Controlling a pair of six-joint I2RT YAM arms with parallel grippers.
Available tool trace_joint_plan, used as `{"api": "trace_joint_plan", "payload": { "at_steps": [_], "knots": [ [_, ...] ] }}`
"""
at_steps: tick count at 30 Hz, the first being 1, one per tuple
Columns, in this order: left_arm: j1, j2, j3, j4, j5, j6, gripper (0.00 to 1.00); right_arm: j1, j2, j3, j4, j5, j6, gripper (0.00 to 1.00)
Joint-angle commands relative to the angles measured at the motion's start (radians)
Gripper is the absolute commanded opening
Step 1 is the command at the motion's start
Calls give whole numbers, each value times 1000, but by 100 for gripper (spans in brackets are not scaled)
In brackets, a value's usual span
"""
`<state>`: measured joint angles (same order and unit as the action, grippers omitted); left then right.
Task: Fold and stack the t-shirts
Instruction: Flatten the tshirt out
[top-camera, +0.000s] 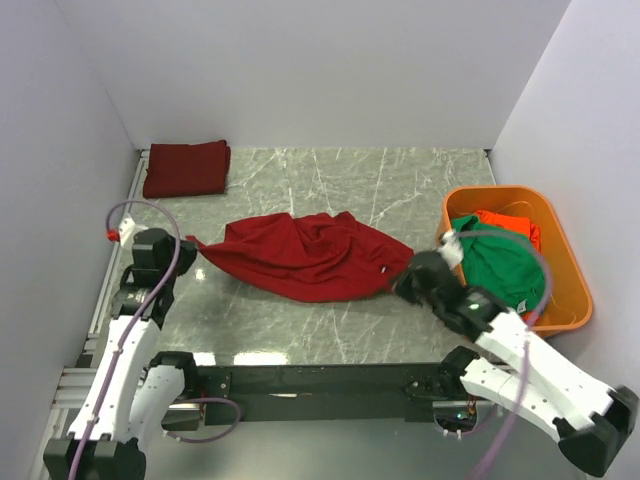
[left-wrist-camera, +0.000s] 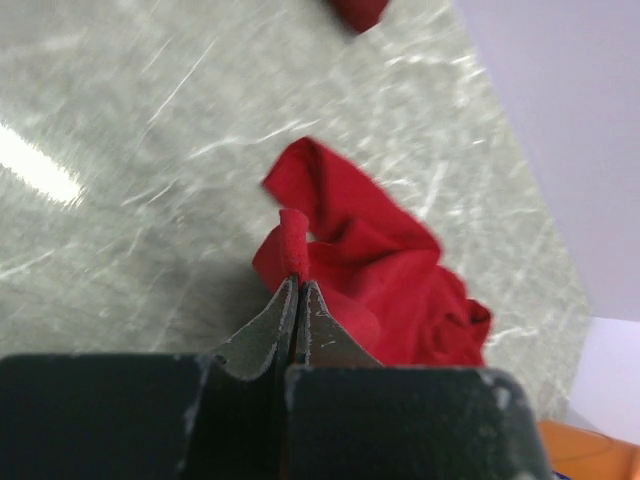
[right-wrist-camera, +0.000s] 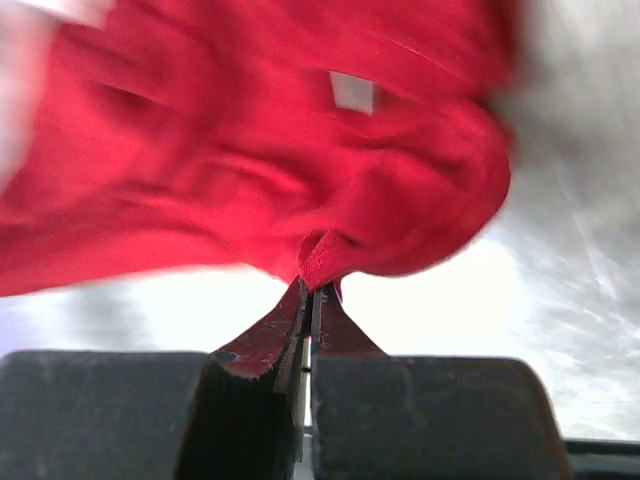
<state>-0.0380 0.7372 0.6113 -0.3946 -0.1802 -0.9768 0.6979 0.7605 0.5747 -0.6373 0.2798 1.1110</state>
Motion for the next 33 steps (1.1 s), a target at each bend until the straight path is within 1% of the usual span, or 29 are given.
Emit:
{"api": "trace_joint_plan", "payload": {
  "at_steps": [1, 2, 3, 5, 6, 10, 11, 12, 15, 18, 20, 23, 25, 28, 29, 30, 31, 32, 33],
  "knots": [
    [6, -58, 134, -21, -11, 47, 1, 2, -72, 270, -51, 179, -126, 0],
    [6, -64, 184, -33, -19, 49, 1, -1, -72, 321, -62, 217, -151, 0],
    [6, -68, 211, -52, -24, 52, 1, -3, -70, 418, -71, 234, -177, 0],
    [6, -70, 290, -76, -28, 56, 1, -8, -55, 514, -100, 268, -235, 0],
    [6, -71, 316, -95, -36, 56, 1, -12, -47, 595, -104, 289, -255, 0],
    [6, -81, 451, -137, -64, 59, 1, -18, -36, 758, -94, 309, -341, 0],
    [6, -84, 503, -150, -73, 61, 1, -17, -35, 786, -91, 308, -356, 0],
    [6, -91, 530, -156, -82, 64, 1, -17, -29, 844, -93, 306, -368, 0],
    [6, -104, 629, -176, -113, 76, 1, -17, -15, 951, -91, 299, -416, 0],
    [6, -93, 702, -171, -113, 92, 1, -17, -10, 1020, -75, 306, -462, 0],
    [6, -79, 737, -144, -113, 104, 1, -18, -6, 1039, -35, 308, -503, 0],
    [6, -24, 788, -98, -119, 122, 1, -17, 23, 1062, 54, 308, -571, 0],
    [6, 33, 821, -57, -110, 136, 1, -17, 72, 1071, 132, 314, -626, 0],
    [6, 126, 838, 52, -90, 144, 1, -26, 161, 1065, 263, 309, -698, 0],
    [6, 181, 841, 77, -84, 142, 1, -59, 218, 1071, 292, 264, -709, 0],
    [6, 212, 844, 141, -78, 145, 1, -89, 249, 1077, 339, 225, -709, 0],
    [6, 244, 852, 170, -73, 145, 1, -128, 284, 1090, 353, 160, -691, 0],
    [6, 311, 860, 206, -68, 147, 1, -237, 365, 1123, 360, 89, -662, 0],
    [7, 347, 866, 270, -62, 156, 1, -280, 411, 1145, 379, -64, -610, 0]
  ]
}}
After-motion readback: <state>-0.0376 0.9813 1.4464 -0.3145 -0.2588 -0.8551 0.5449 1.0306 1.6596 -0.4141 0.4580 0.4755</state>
